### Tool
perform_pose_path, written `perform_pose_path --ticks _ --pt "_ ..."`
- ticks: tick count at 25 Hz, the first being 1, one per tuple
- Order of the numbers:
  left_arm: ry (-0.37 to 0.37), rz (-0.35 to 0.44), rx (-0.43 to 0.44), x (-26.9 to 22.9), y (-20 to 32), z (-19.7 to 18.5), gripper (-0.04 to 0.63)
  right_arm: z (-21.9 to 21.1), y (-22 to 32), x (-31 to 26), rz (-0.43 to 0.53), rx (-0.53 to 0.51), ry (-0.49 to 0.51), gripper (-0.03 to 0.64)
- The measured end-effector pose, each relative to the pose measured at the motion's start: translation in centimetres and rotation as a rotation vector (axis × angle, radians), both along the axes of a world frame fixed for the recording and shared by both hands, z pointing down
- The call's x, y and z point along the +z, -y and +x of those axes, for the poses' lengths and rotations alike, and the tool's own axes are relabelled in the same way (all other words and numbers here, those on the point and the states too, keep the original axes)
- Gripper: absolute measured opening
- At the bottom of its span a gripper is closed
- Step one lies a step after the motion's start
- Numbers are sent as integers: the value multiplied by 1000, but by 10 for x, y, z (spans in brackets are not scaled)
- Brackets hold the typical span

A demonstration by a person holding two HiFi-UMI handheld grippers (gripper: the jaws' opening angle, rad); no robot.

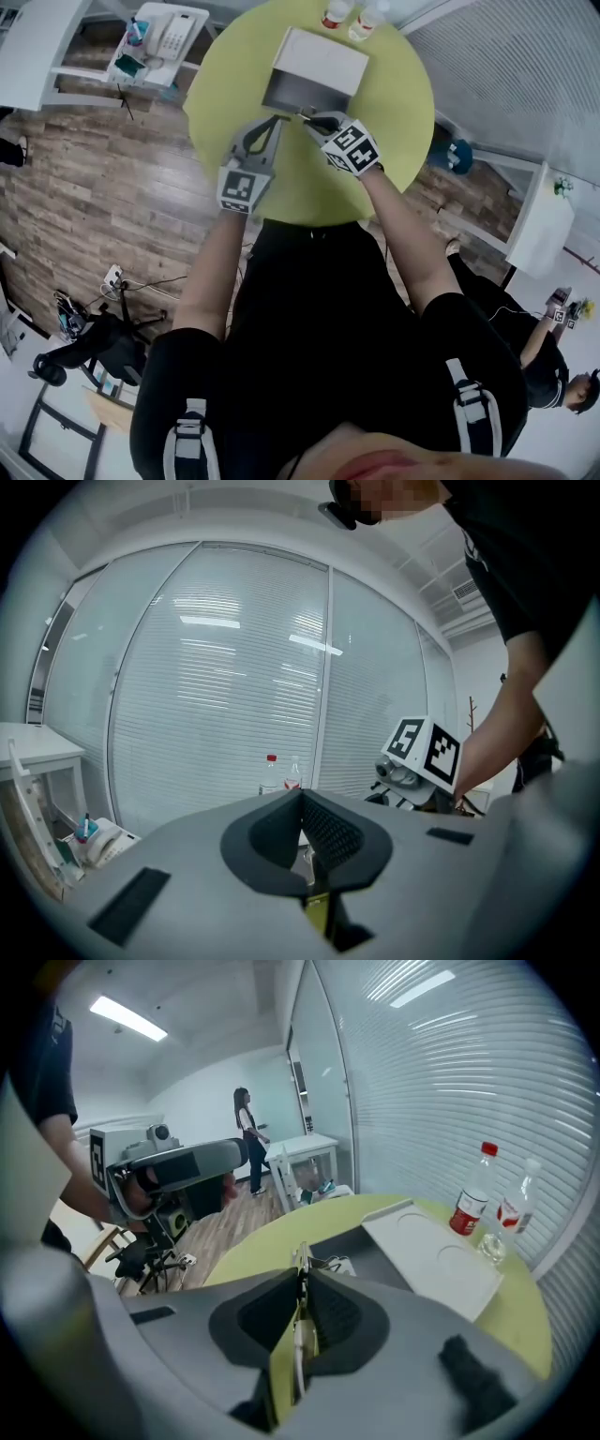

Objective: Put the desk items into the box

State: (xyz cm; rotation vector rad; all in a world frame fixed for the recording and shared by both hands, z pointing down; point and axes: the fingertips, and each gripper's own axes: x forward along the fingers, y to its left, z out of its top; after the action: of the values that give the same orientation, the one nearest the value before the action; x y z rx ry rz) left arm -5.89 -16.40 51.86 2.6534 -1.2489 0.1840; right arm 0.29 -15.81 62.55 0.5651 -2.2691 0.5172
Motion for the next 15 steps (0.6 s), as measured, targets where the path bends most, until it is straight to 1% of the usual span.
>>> perform_pose_path --ticks 3,7,11,15 --pt "1 -2 -7 4 10 6 12 10 20 -1 37 43 10 41" --pt "17 -18 -26 19 27 11 12 17 50 5 81 70 23 41" --pt "18 -38 -47 33 41 12 12 20 69 19 85 77 30 41" --pt "21 -60 -67 48 55 14 12 20 76 35 80 68 34 41"
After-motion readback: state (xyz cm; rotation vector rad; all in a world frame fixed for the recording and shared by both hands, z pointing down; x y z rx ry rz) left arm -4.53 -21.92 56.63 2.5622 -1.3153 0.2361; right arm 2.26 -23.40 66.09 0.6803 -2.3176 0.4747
